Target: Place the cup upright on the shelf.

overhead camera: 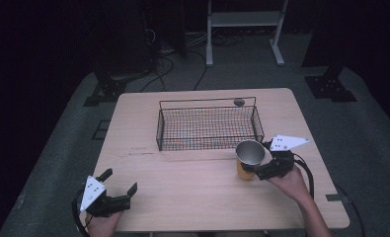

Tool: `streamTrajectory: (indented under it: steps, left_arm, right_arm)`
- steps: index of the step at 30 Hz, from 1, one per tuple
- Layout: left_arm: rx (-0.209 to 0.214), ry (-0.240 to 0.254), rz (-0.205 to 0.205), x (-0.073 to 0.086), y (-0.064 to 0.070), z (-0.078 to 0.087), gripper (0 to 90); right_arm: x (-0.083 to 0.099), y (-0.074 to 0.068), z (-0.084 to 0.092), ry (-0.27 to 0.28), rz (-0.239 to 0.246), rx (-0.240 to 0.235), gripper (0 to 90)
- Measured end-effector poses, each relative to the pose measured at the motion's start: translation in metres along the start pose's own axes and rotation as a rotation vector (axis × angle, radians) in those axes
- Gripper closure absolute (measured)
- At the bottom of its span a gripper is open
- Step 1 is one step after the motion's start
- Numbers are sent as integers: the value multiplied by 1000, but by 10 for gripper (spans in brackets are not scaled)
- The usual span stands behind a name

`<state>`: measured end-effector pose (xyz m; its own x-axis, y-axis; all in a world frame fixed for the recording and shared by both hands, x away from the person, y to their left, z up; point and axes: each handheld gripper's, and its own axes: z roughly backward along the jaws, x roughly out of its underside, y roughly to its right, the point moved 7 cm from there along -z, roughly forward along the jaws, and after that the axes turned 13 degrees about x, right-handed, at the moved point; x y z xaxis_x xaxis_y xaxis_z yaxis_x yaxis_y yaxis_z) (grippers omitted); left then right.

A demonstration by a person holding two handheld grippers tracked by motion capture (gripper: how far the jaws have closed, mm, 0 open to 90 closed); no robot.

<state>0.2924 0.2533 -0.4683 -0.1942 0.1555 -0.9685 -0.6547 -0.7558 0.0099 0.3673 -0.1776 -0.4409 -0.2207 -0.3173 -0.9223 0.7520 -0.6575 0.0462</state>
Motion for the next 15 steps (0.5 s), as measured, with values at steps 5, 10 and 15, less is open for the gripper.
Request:
streamTrajectory:
  steps: [5, 10, 15]
  left_arm:
    - [0, 1, 4, 0, 0, 1, 0]
    - [-4, 7, 10, 0, -1, 3, 0]
    - [-5, 7, 10, 0, -1, 3, 0]
  right_arm:
    - [-17, 3, -6, -10, 13, -16, 122]
    - [-37, 6, -10, 2, 28, -31, 122]
    - [-55, 11, -17, 11, 27, -45, 122]
